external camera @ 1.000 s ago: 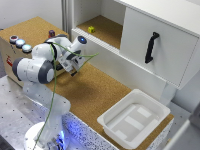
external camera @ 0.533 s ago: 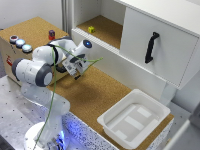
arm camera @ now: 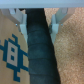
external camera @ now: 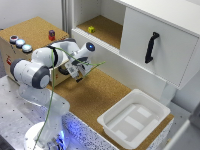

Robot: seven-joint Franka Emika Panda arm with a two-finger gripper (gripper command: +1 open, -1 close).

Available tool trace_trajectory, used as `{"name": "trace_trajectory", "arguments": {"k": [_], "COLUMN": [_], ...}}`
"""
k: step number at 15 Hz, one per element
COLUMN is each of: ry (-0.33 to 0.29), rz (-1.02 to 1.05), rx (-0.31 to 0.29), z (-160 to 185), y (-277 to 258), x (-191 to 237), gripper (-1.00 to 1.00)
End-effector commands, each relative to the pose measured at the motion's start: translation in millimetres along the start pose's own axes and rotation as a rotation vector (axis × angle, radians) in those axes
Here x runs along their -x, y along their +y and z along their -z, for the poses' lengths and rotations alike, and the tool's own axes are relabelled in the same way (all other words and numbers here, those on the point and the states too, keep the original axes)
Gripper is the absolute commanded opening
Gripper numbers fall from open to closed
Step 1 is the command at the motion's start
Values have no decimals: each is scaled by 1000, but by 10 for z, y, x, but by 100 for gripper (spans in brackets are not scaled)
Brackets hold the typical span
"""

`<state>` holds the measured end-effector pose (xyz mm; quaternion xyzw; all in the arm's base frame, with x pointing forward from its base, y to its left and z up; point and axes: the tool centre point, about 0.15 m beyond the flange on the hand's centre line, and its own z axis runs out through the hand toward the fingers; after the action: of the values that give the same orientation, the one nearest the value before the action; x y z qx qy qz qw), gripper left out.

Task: Open the cabinet drawer

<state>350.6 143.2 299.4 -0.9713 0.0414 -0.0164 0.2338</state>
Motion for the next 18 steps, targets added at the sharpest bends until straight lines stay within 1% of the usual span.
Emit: {"name": "trace_trajectory", "arguments": {"k": [1,2,5,6,9,12,15,18], "ry": [-75,-68,-14,3,66,103,118,79], "rz": [97,99,129,148,185,234,314,421], "rx": [135,147,194,225,281,299,321,314], "z": [178,238,536,624,861,1029,1117,1159], "y": [-24,-48,-236,-334,-604,-878,-1233,-1580], "x": [-127,-132,-131,-127,-101,-69,-81,-202], "gripper": [100,100,100,100,100,100,100,100]}}
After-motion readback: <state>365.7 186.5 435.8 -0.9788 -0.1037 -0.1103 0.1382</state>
